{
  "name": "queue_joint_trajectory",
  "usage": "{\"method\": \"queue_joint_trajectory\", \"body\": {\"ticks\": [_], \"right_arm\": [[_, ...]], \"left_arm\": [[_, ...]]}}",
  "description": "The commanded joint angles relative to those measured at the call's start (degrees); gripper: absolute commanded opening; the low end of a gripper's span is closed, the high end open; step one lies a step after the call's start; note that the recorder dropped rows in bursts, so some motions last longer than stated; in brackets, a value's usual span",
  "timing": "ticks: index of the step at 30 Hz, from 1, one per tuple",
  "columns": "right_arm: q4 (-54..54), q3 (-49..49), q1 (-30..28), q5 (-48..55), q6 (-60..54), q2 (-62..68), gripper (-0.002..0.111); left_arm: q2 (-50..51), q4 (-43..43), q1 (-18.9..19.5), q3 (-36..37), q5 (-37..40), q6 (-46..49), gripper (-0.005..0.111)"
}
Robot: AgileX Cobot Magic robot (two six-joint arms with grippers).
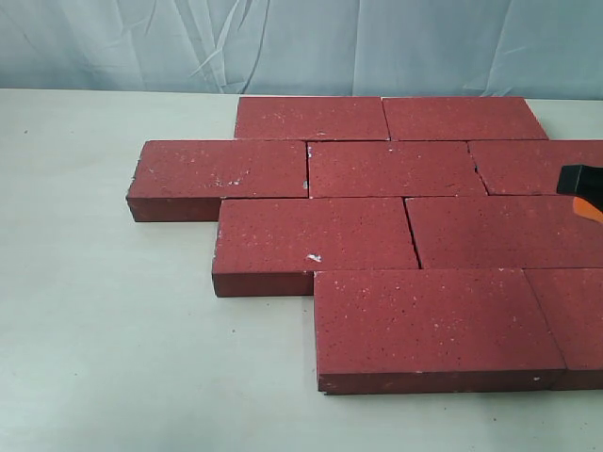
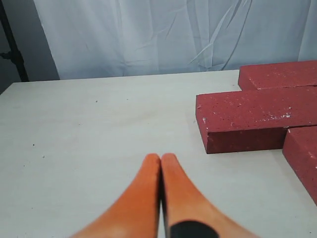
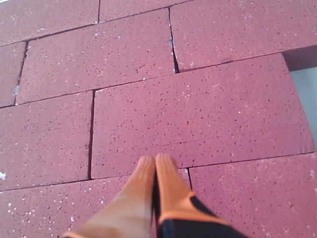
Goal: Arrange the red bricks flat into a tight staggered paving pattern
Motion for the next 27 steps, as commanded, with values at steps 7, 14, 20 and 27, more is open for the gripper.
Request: {"method": "queue_joint_trajectory", "body": {"ticks": [7, 14, 20, 27], "right_arm": [[0.0, -0.4, -0.2, -0.5, -0.2, 0.0, -0.001], [0.0, -0.4, -0.2, -0.8, -0.2, 0.0, -0.001], [0.0, -0.4, -0.2, -0.8, -0.2, 0.0, -0.001], [0.0, -0.4, -0.2, -0.8, -0.2, 0.0, -0.001]], "left_arm": [[-3.4, 5.1, 0.2, 0.3, -1.0, -6.1, 0.0], [-4.5, 16.2, 0.2, 0.3, -1.0, -22.1, 0.0], [-6.7, 15.7, 0.2, 0.6, 0.0, -19.5, 0.0], [-7.1, 15.3, 0.2, 0.6, 0.7, -16.4, 0.0]]}}
